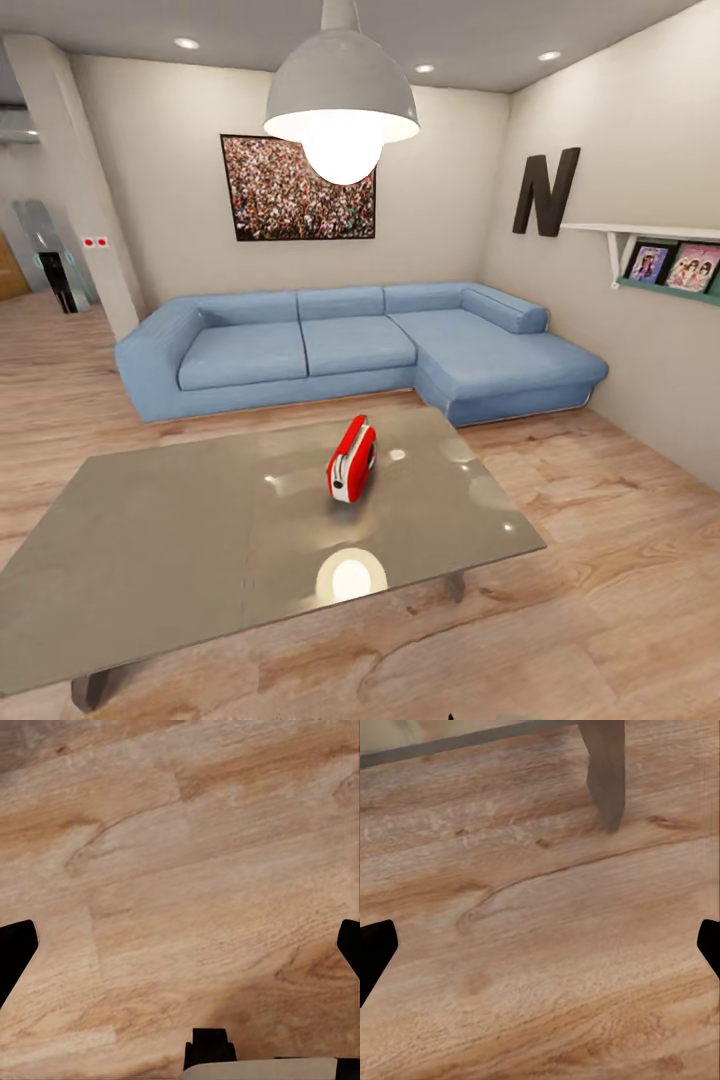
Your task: Turn on the radio receiver that's on the table in the living room.
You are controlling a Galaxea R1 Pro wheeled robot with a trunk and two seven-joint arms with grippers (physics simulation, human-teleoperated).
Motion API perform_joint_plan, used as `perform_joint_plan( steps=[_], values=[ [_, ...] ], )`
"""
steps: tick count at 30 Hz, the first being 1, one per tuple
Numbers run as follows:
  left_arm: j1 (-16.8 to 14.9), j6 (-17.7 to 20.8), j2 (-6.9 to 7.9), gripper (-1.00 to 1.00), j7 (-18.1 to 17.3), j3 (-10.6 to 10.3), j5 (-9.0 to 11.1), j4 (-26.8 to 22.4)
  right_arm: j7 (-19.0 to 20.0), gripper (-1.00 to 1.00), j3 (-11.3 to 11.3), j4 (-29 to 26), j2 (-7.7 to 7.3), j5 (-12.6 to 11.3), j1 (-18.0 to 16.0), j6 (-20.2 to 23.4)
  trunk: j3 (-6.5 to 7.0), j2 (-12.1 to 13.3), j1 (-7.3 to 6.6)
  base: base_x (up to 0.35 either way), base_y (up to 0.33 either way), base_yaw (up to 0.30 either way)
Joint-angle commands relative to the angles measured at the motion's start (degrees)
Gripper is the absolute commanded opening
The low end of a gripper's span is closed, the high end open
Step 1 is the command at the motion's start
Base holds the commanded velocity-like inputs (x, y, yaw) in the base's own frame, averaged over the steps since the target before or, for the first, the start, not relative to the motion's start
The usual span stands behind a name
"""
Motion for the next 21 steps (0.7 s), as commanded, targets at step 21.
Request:
perform_joint_plan(
  steps=[21],
  values=[
    [0.0,0.0,-0.01,1.00,0.0,0.0,0.0,0.0,-0.1,1.00,0.0,0.0,0.04,0.0,0.0,0.0,-0.78,0.0,0.00,0.000,0.000,0.266]
  ],
)
